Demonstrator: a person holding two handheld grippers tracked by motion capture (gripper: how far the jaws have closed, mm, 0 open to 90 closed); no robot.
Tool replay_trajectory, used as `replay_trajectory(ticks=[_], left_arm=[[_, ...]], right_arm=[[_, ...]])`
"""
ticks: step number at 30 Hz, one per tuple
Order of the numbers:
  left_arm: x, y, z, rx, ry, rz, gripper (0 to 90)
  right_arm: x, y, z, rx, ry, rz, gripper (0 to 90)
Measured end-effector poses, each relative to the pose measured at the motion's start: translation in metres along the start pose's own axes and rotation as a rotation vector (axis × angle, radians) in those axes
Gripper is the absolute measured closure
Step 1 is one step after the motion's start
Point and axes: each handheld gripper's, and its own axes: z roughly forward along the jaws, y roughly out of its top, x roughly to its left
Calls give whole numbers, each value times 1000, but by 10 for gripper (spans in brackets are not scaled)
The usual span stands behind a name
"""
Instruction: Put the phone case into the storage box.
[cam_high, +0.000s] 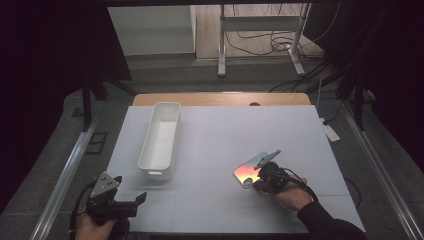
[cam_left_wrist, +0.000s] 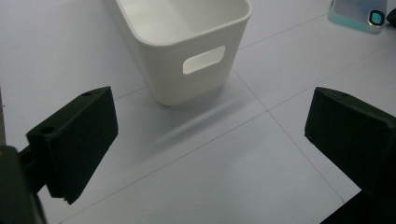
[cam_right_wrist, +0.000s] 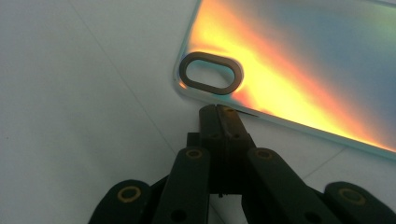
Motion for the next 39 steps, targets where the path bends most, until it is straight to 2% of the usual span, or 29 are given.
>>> replay_trajectory(ticks=[9, 25, 39], left_arm=[[0, 0, 0, 1, -1, 3, 33], [0, 0, 0, 1, -1, 7, 33], [0, 0, 0, 1, -2, 10, 33]], right_arm=[[3, 9, 5, -6, 5, -7, 890], [5, 37, 20, -14, 7, -39, 891], [-1, 63, 33, -13, 0, -52, 891]])
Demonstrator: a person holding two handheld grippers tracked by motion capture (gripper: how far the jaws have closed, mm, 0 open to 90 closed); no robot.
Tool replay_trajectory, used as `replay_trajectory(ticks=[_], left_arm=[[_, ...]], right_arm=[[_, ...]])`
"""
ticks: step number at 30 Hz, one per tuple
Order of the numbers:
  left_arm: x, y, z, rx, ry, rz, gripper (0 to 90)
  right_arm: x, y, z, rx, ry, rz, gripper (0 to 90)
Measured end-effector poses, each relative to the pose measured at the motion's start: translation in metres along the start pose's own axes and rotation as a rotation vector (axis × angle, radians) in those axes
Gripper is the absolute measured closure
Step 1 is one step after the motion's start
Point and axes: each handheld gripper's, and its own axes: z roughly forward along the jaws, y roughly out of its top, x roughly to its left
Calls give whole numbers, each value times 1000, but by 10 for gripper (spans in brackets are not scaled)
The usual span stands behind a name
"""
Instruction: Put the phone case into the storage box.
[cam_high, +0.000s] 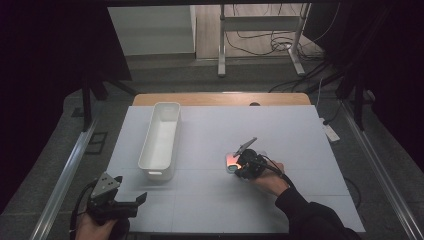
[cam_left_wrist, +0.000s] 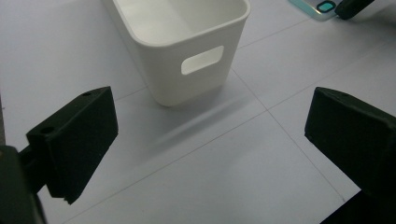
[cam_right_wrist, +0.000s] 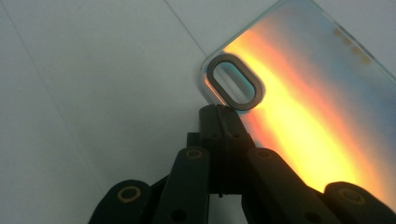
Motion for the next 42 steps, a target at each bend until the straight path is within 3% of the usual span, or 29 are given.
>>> replay_trajectory(ticks=[25, 42], left_arm=[[-1, 0, 1, 4, 2, 7, 33], [-1, 0, 1, 9, 3, 14, 33]], right_arm=[[-22, 31, 15, -9, -22, 20, 890], [-49, 47, 21, -19, -56, 67, 890]])
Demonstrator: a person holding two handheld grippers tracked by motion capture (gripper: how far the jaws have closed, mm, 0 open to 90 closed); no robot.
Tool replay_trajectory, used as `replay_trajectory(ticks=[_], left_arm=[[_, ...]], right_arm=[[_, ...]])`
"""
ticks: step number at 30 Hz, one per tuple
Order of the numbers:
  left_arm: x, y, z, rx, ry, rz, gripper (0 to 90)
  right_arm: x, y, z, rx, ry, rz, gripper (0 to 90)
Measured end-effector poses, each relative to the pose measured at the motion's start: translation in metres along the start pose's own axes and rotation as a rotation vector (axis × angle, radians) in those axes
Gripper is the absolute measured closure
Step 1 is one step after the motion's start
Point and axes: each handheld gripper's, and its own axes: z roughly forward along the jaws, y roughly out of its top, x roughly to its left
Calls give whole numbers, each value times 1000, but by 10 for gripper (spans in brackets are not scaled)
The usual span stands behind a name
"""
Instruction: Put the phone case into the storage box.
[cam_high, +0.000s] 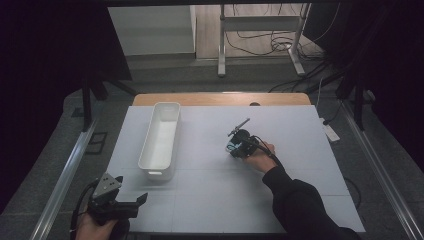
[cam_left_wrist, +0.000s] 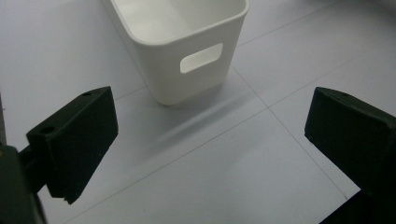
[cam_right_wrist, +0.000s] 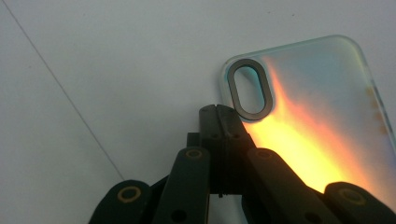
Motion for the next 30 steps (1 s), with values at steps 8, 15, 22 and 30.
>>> replay_trajectory(ticks=[8, 15, 22, 30], left_arm=[[-1, 0, 0, 1, 3, 2, 33], [-1, 0, 0, 3, 4, 4, 33], [-1, 0, 0, 8, 4, 12, 34], [-1, 0, 0, 9, 4, 14, 34]], right_arm=[[-10, 4, 1, 1, -25, 17, 890], [-22, 6, 2, -12, -38, 50, 890], [-30, 6, 2, -24, -58, 71, 890], [-43, 6, 1, -29, -84, 115, 890]])
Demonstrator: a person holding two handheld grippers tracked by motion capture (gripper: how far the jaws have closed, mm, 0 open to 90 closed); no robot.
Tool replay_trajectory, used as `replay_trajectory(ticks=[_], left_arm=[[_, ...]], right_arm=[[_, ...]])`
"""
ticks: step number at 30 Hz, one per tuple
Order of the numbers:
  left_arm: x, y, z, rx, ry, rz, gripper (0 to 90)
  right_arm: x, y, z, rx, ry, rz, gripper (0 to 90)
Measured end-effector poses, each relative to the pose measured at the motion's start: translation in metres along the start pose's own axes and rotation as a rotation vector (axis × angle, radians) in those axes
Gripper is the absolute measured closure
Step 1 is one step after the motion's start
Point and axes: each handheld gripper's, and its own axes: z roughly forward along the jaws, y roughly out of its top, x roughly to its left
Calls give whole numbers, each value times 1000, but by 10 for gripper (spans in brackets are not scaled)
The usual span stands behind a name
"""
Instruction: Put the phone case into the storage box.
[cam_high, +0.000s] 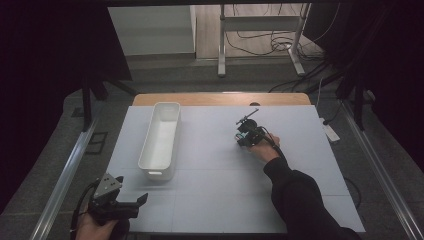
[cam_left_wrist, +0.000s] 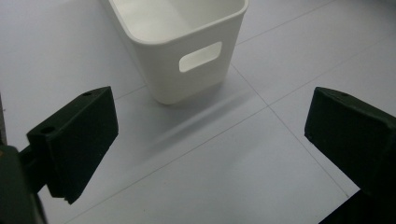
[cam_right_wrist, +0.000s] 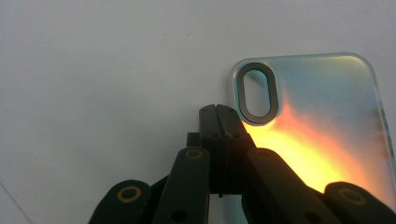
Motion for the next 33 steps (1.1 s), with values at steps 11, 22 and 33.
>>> replay_trajectory(ticks=[11, 22, 33], left_arm=[[-1, 0, 0, 3, 2, 6, 35], [-1, 0, 1, 5, 3, 9, 35], [-2, 1, 1, 8, 6, 13, 36]], right_arm=[[-13, 0, 0, -2, -25, 44, 890], [-10, 1, -12, -24, -17, 29, 881], [-8, 1, -26, -23, -12, -2, 689]])
